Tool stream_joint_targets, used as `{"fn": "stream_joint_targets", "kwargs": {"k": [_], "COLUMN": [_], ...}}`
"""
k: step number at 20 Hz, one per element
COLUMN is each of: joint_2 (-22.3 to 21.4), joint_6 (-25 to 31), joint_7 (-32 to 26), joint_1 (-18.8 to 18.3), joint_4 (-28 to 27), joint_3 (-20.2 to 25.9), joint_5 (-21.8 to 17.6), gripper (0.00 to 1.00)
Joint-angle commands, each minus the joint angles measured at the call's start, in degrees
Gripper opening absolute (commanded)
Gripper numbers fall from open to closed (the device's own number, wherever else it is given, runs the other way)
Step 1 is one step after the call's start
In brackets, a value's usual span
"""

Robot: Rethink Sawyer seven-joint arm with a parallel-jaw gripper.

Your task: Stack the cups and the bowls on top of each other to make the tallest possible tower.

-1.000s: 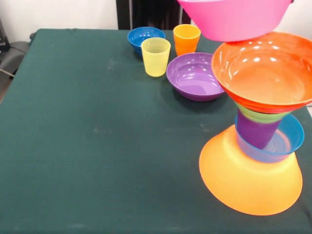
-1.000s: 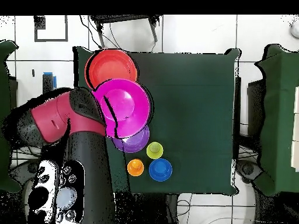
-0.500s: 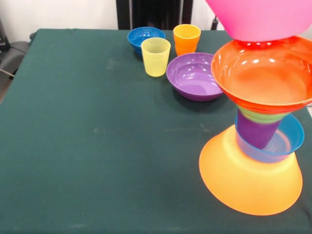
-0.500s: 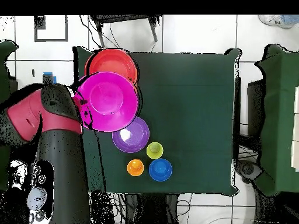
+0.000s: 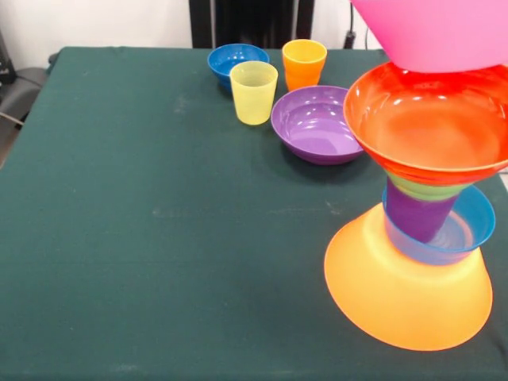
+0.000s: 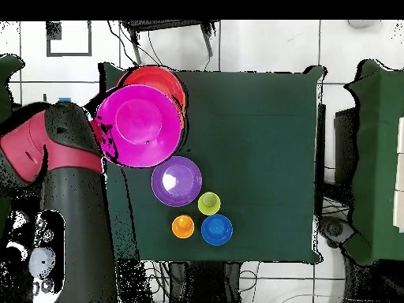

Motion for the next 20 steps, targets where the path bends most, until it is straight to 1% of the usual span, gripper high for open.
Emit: {"fn": "stream_joint_targets", "kwargs": {"k": [1,7,10,14,20], "joint_2": [2.0,3.3,4.4,5.0,6.0], "joint_6": [6.9,7.3,8.0,6.5,8.4], "joint_7": [-2.3,-3.9,-5.3,-5.8,-6.9], "joint_1": [-1.2,-2.0,-3.0,-3.8,-4.4], "joint_4": [-4.1,-6.2,-7.8,-7.9,-10.1], "joint_3": [1.1,1.9,2.8,3.5,4.2], "joint_5": [-3.2,-2.8,-2.3,-1.9,-1.3], "gripper": [0.00,0.00,0.00,0.00,0.00]}}
